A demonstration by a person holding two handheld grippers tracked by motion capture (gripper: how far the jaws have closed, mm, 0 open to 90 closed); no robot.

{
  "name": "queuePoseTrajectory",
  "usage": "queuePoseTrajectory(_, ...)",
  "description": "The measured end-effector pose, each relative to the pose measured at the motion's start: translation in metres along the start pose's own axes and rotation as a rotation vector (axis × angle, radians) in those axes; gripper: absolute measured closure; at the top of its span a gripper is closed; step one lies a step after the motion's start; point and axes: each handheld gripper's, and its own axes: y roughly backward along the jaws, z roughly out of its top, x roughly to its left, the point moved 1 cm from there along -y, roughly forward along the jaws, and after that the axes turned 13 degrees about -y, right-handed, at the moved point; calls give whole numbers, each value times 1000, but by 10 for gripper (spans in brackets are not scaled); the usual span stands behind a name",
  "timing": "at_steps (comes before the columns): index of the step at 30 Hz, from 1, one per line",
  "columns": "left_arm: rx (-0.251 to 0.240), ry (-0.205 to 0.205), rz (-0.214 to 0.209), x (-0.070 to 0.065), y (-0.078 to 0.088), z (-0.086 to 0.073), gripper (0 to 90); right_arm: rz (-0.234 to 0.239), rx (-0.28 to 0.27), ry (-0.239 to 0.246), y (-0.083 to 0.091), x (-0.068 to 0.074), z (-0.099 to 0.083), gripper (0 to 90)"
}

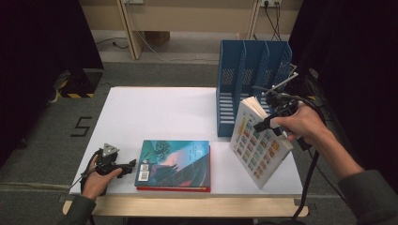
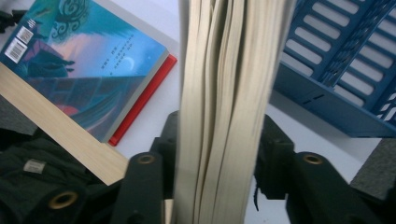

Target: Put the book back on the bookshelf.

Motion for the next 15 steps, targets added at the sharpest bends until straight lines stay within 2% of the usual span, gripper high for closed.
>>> queuePoseTrajectory(2,0,0,1,0,0,0,117,-15,-1,47,0,1,0,686)
queuePoseTrajectory(3,0,0,1,0,0,0,117,-15,-1,47,0,1,0,686)
queuePoseTrajectory(4,0,0,0,0,0,0,117,-49,-8,102,1,3,0,712)
queuePoseTrajectory(6,0,0,0,0,0,0,117,-86,-16,142,1,4,0,715)
queuePoseTrajectory(12,0,0,0,0,0,0,117,-87,-19,191,3,7,-1,730)
queuePoseTrajectory(13,0,0,0,0,0,0,117,-94,-20,214,5,11,0,735)
queuePoseTrajectory(15,1,-1,0,0,0,0,117,-112,-12,226,6,15,2,736)
